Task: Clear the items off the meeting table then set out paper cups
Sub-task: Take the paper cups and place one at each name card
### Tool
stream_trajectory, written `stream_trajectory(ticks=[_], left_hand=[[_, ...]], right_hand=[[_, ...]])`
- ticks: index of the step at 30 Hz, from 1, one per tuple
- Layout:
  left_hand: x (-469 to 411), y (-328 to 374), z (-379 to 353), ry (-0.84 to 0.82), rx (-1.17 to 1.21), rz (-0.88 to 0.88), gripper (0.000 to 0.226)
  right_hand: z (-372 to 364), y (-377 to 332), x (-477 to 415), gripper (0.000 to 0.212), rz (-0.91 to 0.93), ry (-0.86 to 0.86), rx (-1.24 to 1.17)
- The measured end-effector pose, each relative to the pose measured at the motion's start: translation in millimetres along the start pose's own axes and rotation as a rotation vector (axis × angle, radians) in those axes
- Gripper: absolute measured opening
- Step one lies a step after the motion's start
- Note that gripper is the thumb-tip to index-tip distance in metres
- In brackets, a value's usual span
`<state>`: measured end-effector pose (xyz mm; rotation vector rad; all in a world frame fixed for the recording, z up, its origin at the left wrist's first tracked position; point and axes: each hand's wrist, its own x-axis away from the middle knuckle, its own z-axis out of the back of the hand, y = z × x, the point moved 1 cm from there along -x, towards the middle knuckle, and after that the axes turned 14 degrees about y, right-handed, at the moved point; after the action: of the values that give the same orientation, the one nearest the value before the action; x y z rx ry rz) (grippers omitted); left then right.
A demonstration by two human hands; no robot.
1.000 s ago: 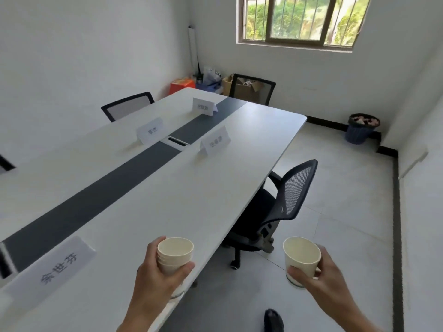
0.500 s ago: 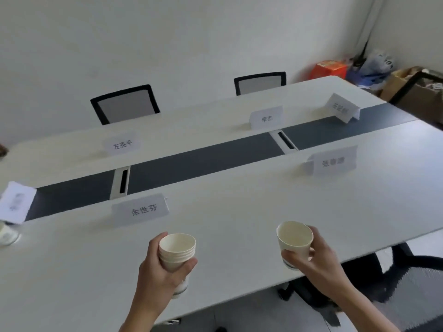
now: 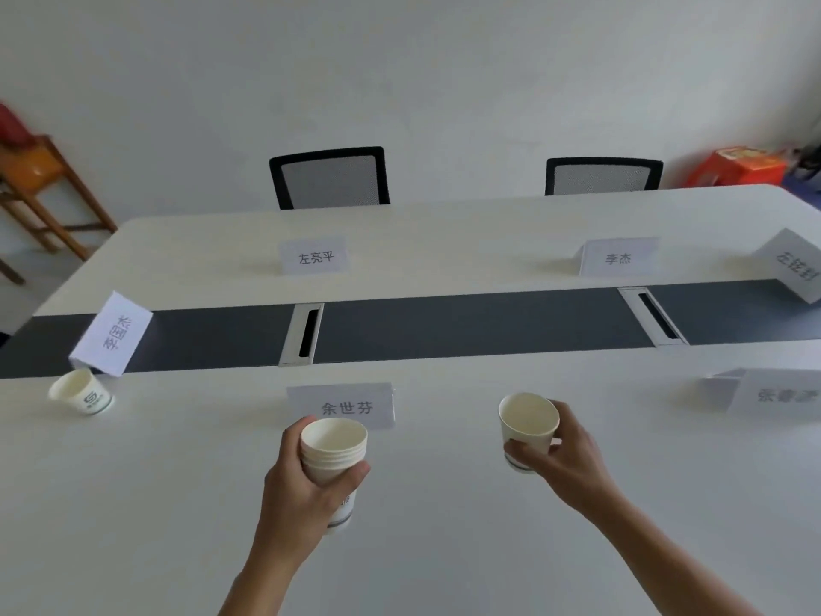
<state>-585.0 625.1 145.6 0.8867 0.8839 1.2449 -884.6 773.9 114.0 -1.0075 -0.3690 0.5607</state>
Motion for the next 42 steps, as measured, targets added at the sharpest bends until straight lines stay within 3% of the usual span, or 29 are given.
stream_trajectory(ticks=[15, 21, 27, 29, 36, 42], left_hand=[[-43.6, -70.7, 48.9, 0.035, -0.108, 0.208, 0.074], [-56.4, -77.1, 49.5, 0.031, -0.115, 0.242, 0.073], [-79.3, -54.7, 24.6, -0.059, -0.105, 0.152, 0.076], [-84.4, -44.5, 15.6, -0.105, -0.105, 0.089, 0.073], [-69.6, -3.5, -29.1, -0.281, -0.032, -0.101, 0.065], [-16.1, 29.1, -69.2, -0.489, 0.028, -0.219, 0.068]], right_hand=[[-207.4, 21.2, -118.8, 0.068, -0.118, 0.029, 0.168], [-220.6, 31.8, -119.7, 0.071, -0.142, 0.065, 0.187], [-192.7, 24.0, -110.1, 0.1, -0.181, -0.049, 0.212], [-172.1, 18.0, -98.9, 0.09, -0.173, -0.016, 0.224], [-68.2, -5.1, -30.5, 0.022, -0.137, 0.11, 0.109], [9.2, -8.1, 65.1, 0.016, -0.15, 0.232, -0.024]])
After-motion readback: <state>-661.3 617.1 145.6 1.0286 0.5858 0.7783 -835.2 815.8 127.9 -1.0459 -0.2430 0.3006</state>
